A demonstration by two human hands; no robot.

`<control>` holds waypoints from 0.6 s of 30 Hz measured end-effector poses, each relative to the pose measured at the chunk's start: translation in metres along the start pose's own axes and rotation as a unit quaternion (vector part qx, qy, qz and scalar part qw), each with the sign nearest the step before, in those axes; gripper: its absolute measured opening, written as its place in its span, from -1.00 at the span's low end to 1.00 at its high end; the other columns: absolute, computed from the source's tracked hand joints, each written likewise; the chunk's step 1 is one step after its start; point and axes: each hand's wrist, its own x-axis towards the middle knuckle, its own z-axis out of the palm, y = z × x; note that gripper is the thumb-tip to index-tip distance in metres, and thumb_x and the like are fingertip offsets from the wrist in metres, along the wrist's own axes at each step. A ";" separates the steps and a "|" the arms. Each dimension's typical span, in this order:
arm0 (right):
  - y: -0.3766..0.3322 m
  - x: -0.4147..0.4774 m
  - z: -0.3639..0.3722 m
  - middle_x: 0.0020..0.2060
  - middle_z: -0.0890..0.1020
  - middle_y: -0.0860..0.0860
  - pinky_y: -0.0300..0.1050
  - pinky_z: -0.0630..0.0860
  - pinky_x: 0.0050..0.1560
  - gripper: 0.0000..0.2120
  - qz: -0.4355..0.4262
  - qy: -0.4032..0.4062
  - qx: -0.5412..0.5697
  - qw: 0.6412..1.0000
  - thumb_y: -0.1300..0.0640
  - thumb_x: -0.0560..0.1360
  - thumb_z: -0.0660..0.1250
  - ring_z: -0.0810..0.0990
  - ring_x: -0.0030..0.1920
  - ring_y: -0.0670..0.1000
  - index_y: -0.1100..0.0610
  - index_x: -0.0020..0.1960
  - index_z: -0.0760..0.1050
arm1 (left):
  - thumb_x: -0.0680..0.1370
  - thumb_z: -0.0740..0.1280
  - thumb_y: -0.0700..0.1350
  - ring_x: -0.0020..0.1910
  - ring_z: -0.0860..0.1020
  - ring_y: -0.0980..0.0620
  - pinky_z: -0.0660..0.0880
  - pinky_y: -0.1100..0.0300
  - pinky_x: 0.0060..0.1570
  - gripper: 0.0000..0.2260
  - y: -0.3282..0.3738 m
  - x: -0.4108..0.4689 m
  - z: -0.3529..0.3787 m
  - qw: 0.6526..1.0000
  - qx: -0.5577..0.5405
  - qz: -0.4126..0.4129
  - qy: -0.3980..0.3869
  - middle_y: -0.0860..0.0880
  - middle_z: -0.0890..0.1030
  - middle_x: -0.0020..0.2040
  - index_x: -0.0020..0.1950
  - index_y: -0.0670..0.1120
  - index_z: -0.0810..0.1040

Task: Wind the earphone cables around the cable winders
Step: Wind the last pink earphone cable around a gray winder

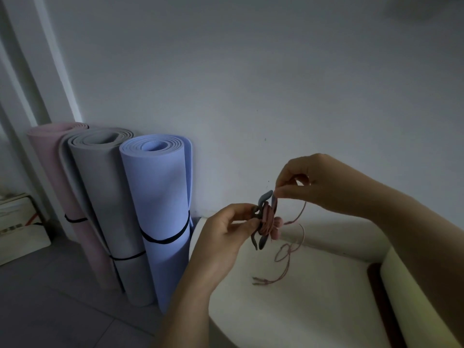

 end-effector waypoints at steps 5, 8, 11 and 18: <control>0.014 0.000 0.002 -0.32 0.63 -0.11 -0.28 0.44 -0.27 -0.79 0.037 -0.024 0.125 0.991 -0.20 0.30 0.35 0.48 -0.35 -0.14 -0.07 -0.23 0.59 | 0.56 0.33 -0.19 0.07 0.64 0.02 0.49 0.03 0.23 -0.83 -0.001 -0.001 -0.006 0.999 0.002 0.009 -0.042 -0.02 0.70 0.02 0.14 -0.07 0.60; 0.022 -0.002 0.005 -0.29 0.65 -0.10 -0.26 0.46 -0.06 -0.77 0.054 -0.064 0.238 0.968 -0.15 0.25 0.36 0.57 -0.22 -0.18 -0.02 -0.25 0.63 | 0.55 0.33 -0.22 0.04 0.64 0.09 0.52 0.23 0.11 -0.83 -0.001 -0.002 -0.008 0.998 -0.001 0.015 -0.058 0.00 0.70 0.00 0.12 -0.07 0.60; 0.030 -0.003 0.007 -0.27 0.66 -0.10 -0.22 0.42 0.00 -0.82 0.057 -0.086 0.283 0.953 -0.11 0.27 0.38 0.59 -0.17 -0.17 -0.03 -0.27 0.66 | 0.54 0.35 -0.26 -0.05 0.63 0.19 0.48 0.40 -0.04 -0.83 0.000 -0.004 -0.008 0.997 -0.003 0.018 -0.071 0.08 0.70 -0.06 0.03 -0.01 0.62; 0.043 -0.004 0.019 -0.34 0.62 -0.04 -0.15 0.45 -0.02 -0.77 0.105 -0.174 0.418 0.885 0.11 0.48 0.33 0.59 -0.24 -0.08 0.05 -0.33 0.65 | 0.50 0.35 -0.30 -0.05 0.64 0.13 0.50 0.31 -0.01 -0.84 0.001 -0.005 -0.004 0.992 -0.072 0.019 -0.104 0.05 0.70 -0.10 -0.01 -0.07 0.62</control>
